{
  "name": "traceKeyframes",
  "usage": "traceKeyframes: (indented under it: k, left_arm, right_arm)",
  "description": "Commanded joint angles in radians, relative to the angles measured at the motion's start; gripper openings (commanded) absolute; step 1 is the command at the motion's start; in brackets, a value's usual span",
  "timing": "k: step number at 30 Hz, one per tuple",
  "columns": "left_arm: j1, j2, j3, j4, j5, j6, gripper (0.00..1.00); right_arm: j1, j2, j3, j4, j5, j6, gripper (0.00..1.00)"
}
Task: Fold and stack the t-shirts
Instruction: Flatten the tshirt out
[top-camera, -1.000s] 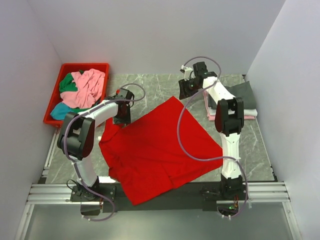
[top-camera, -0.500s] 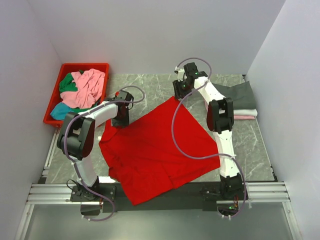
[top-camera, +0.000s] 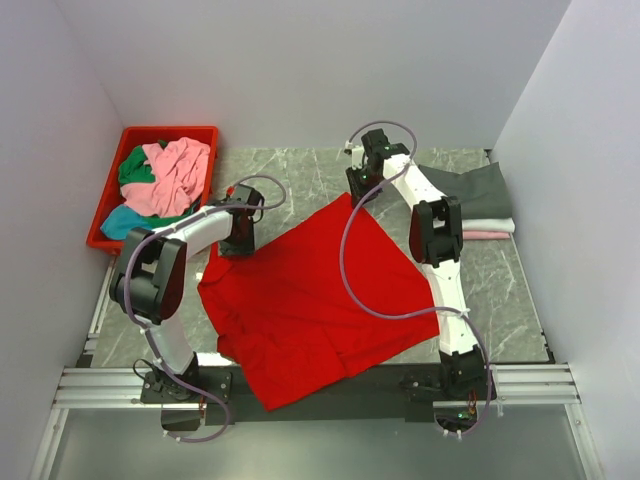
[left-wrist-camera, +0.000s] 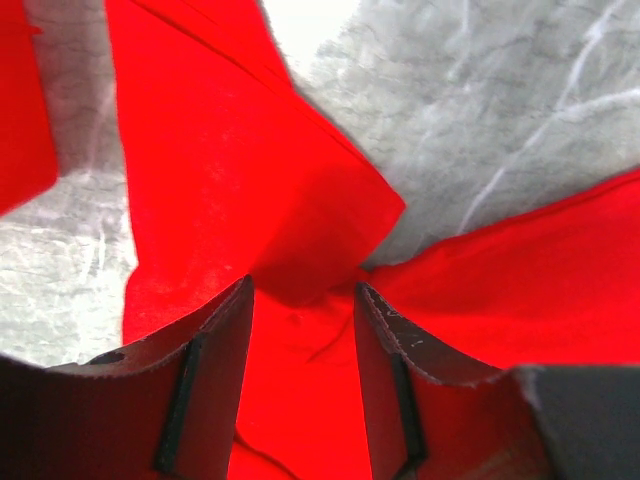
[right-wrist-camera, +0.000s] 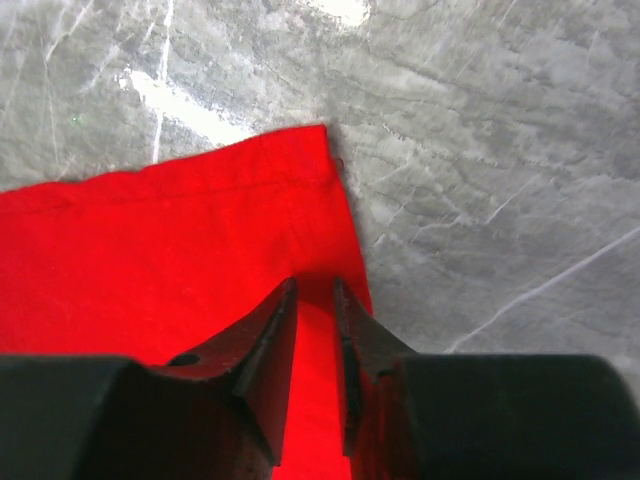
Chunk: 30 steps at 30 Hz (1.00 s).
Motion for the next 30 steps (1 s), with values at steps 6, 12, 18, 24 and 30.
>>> traceKeyframes:
  k: [6, 12, 18, 24, 30]
  left_arm:
    - [0.013, -0.011, 0.039, 0.003, -0.051, 0.029, 0.49]
    - [0.014, -0.027, 0.059, 0.016, -0.031, 0.052, 0.48]
    - [0.016, -0.088, 0.074, 0.034, 0.016, 0.073, 0.49]
    - [0.045, -0.171, 0.045, 0.086, 0.139, 0.146, 0.54]
    - [0.044, -0.062, 0.134, 0.121, 0.288, 0.295, 0.54]
  right_arm:
    - [-0.009, -0.012, -0.009, -0.004, -0.001, 0.006, 0.06]
    - [-0.052, -0.035, -0.045, 0.016, 0.028, 0.015, 0.00]
    - [-0.113, -0.036, -0.052, 0.005, 0.037, 0.006, 0.00]
    - [-0.159, -0.015, -0.015, -0.004, 0.070, 0.009, 0.00]
    - [-0.173, -0.021, -0.024, 0.002, 0.042, 0.012, 0.00]
